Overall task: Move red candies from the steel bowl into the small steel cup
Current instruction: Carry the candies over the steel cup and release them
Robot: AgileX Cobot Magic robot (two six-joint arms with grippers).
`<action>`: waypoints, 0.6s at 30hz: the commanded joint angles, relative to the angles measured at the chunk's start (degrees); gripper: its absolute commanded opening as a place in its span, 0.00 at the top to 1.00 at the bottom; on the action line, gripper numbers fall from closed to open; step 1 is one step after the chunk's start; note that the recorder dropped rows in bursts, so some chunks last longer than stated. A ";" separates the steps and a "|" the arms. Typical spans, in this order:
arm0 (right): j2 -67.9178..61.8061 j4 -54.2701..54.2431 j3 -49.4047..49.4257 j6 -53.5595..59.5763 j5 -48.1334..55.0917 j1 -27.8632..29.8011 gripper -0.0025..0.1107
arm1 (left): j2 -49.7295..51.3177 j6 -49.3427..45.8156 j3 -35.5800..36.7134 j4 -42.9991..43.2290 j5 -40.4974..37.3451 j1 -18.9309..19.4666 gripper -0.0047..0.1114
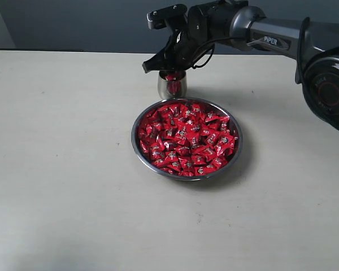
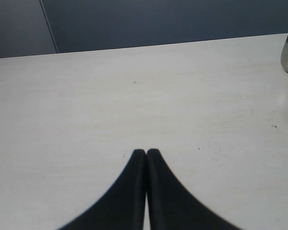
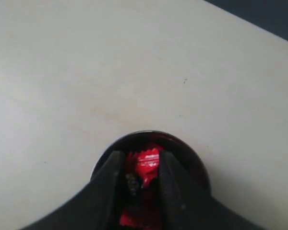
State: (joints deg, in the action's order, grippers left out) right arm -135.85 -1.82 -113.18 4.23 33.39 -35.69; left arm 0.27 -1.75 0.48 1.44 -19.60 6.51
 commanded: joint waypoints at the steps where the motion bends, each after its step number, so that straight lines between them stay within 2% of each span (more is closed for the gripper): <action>1: 0.32 0.21 -0.33 0.16 0.59 0.33 0.63 | -0.27 0.06 -0.48 0.11 0.28 -0.31 0.96; 3: 0.93 0.21 -0.33 0.16 0.97 0.33 0.60 | -0.27 0.06 -0.48 0.11 0.28 -0.31 0.96; 8: 4.16 0.21 -0.33 0.16 3.99 0.33 0.61 | -0.27 0.06 -0.48 0.11 0.28 -0.31 0.96; 18: 9.70 0.21 -0.09 0.29 21.36 0.22 0.61 | -0.27 0.06 -0.48 0.11 0.28 -0.31 0.96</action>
State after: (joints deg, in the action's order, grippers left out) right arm -127.16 -1.82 -113.18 4.36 49.80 -35.69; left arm 0.27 -1.75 0.48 1.44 -19.60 6.51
